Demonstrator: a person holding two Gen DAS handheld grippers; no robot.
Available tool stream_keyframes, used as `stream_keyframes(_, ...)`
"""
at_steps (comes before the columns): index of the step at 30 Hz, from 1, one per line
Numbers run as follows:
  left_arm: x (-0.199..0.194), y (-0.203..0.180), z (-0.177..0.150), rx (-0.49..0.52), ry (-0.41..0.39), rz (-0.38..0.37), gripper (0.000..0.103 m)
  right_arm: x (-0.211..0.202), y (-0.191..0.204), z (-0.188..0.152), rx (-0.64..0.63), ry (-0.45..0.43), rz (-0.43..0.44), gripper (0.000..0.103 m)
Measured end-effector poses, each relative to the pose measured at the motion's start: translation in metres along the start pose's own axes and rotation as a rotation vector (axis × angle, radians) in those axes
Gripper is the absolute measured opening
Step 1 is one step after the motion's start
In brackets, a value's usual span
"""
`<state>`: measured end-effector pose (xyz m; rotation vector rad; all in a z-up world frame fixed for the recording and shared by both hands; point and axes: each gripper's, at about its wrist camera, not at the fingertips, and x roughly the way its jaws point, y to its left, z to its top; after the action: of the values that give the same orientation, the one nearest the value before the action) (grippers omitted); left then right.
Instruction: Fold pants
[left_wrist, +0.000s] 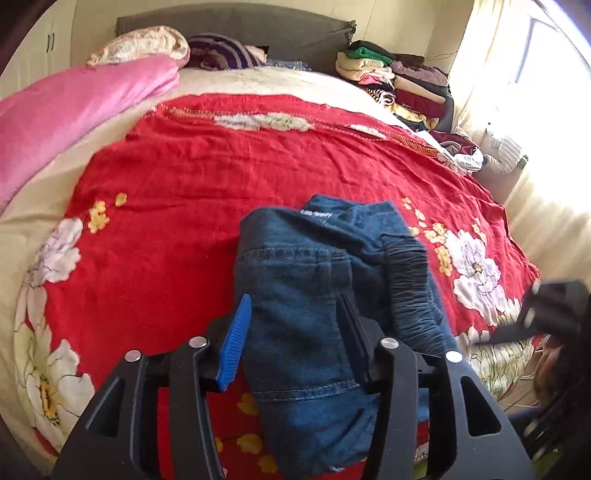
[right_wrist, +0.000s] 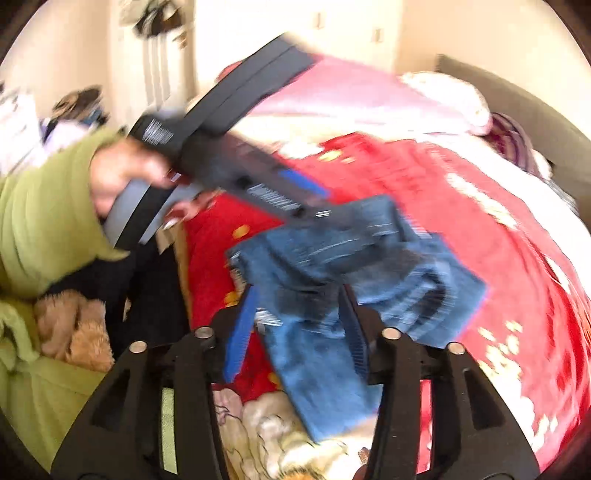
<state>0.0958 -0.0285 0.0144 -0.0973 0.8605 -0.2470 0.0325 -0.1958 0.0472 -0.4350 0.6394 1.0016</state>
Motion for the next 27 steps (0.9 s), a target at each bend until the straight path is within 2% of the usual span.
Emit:
stream_keyframes(2, -0.006, -0.003, 0.001, 0.009, -0.017, 0.011, 0.061, -0.016, -0.01, -0.001, 0.044, -0.034, -0.063, 0.064)
stream_keyframes(6, -0.017, -0.004, 0.002, 0.008, -0.046, 0.025, 0.071, -0.044, -0.04, -0.005, 0.14, -0.103, -0.17, 0.072)
stream_keyframes(8, -0.021, -0.004, 0.003, 0.005, -0.06, 0.031, 0.074, -0.053, -0.05, -0.008, 0.177, -0.129, -0.218, 0.081)
stream_keyframes(10, -0.024, -0.004, 0.004, 0.004, -0.068, 0.032, 0.077, -0.061, -0.061, -0.009, 0.224, -0.153, -0.248, 0.082)
stream_keyframes(12, -0.027, -0.004, 0.004, 0.002, -0.077, 0.043, 0.084, -0.065, -0.069, -0.012, 0.26, -0.163, -0.265, 0.085)
stream_keyframes(15, -0.027, -0.001, 0.005, -0.002, -0.079, 0.058, 0.087, -0.063, -0.079, -0.015, 0.309, -0.156, -0.285, 0.087)
stream_keyframes(20, -0.021, 0.005, 0.003, -0.008, -0.064, 0.09, 0.087, -0.043, -0.085, -0.021, 0.377, -0.111, -0.297, 0.087)
stream_keyframes(27, -0.012, 0.011, 0.0, -0.02, -0.046, 0.111, 0.087, -0.012, -0.09, -0.029, 0.484, -0.049, -0.265, 0.087)
